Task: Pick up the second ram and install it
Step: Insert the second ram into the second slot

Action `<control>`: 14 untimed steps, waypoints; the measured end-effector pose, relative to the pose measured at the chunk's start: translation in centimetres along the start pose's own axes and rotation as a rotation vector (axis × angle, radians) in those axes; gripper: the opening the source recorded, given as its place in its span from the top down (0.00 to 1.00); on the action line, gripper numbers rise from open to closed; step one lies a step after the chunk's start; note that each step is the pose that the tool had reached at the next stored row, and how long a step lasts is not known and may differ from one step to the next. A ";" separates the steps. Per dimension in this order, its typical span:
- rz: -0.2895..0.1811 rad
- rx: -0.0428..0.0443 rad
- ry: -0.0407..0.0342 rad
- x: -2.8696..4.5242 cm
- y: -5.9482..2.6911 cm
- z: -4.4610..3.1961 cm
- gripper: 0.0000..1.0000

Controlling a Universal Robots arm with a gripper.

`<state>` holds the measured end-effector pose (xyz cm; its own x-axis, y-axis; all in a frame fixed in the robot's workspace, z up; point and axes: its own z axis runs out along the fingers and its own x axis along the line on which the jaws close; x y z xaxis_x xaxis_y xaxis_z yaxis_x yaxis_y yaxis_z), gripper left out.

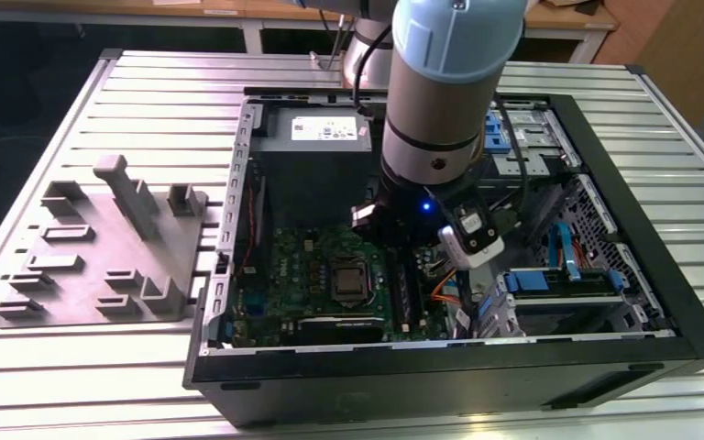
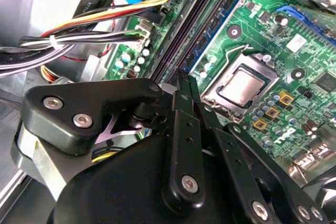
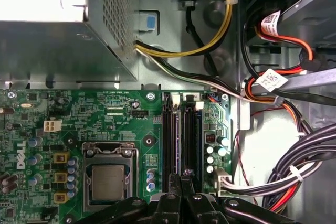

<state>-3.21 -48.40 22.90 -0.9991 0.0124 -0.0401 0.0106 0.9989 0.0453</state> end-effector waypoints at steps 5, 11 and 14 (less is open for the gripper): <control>0.000 0.0001 0.0001 0.01 -0.01 0.13 0.89; 0.000 -0.0004 0.0000 0.10 -0.01 0.25 0.89; 0.000 -0.0004 0.0000 0.12 -0.02 0.47 0.89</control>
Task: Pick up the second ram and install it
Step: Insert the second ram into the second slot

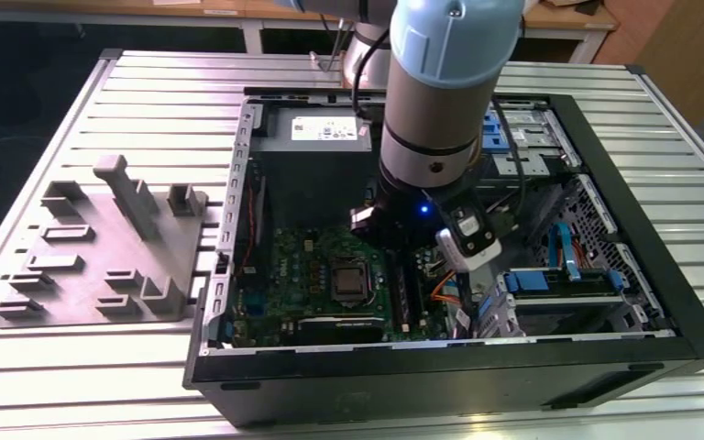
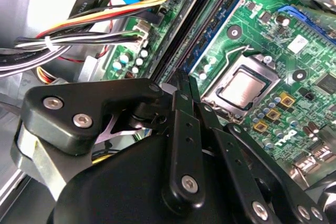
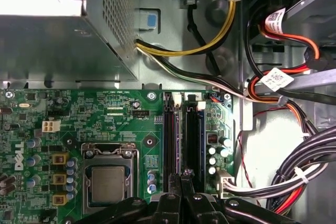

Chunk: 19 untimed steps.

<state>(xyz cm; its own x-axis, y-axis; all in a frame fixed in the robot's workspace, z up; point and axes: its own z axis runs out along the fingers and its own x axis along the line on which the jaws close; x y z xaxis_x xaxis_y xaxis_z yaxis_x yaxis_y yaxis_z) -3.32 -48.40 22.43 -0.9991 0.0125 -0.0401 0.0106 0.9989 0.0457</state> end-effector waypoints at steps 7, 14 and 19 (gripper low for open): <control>0.000 -0.0013 0.0001 0.01 -0.01 0.13 0.89; 0.001 -0.0194 -0.0001 0.01 0.00 0.04 0.89; 0.001 -0.0208 0.0000 0.00 0.01 -0.13 0.89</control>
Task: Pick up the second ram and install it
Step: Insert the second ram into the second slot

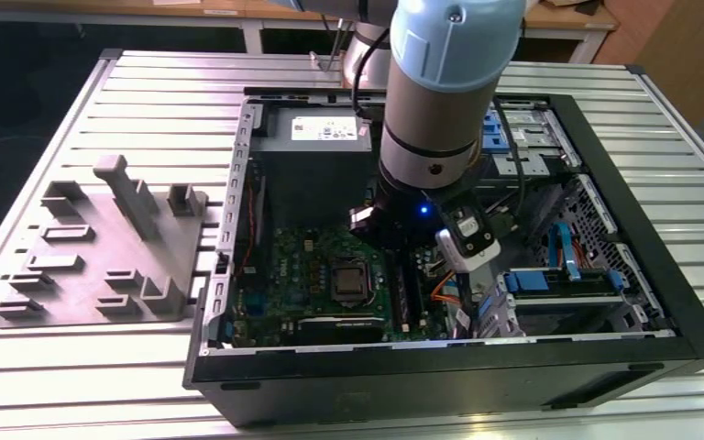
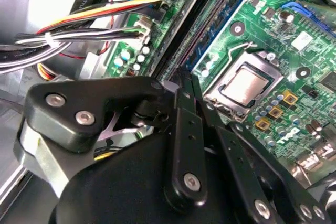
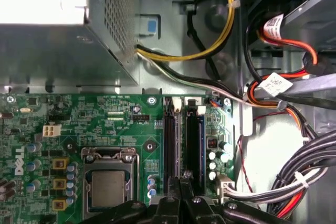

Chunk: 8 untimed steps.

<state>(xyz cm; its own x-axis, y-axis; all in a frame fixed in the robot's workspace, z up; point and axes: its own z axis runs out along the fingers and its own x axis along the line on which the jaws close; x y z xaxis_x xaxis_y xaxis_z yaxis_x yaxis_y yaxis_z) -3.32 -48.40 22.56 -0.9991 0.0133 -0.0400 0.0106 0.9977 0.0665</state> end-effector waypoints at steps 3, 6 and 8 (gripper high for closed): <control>0.000 -0.0001 -0.0001 0.00 0.00 -0.08 0.89; 0.000 0.0001 -0.0001 0.00 -0.01 -0.09 0.89; 0.000 0.0001 -0.0001 0.00 -0.04 -0.06 0.89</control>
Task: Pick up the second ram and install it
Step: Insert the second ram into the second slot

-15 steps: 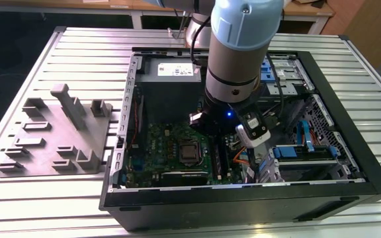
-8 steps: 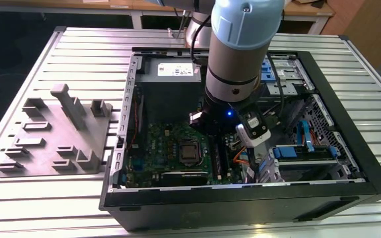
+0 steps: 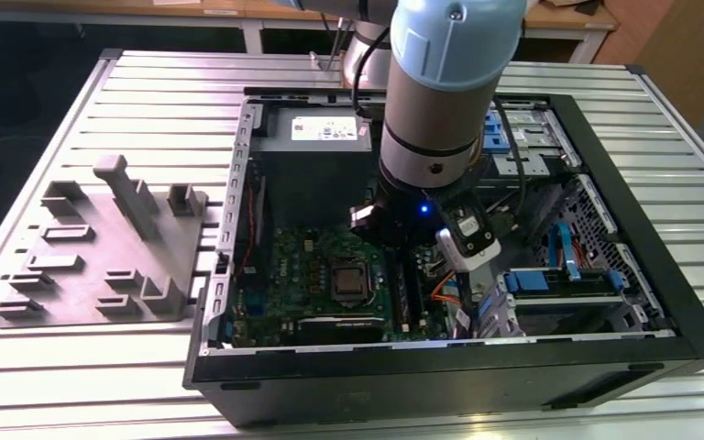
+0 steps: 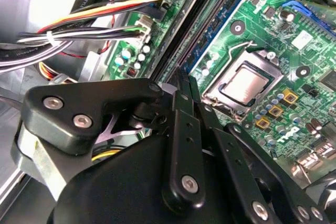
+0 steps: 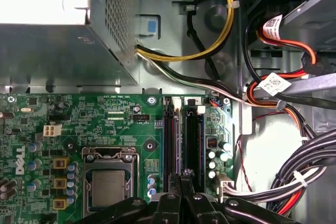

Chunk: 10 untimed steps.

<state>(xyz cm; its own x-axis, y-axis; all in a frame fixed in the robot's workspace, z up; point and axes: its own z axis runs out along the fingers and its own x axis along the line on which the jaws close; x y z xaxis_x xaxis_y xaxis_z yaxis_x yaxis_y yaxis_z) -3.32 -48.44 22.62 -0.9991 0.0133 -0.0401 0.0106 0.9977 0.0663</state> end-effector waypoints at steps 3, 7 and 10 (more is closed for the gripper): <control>0.000 -0.0001 0.0000 0.00 -0.01 0.02 0.89; 0.000 -0.0002 0.0000 0.00 -0.08 0.08 0.89; 0.000 -0.0004 0.0000 0.01 -0.15 0.14 0.89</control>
<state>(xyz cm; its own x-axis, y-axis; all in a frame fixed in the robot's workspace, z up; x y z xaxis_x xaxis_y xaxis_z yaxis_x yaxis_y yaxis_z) -3.32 -48.59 22.47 -0.9991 0.0134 -0.0401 0.0107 0.9977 0.0667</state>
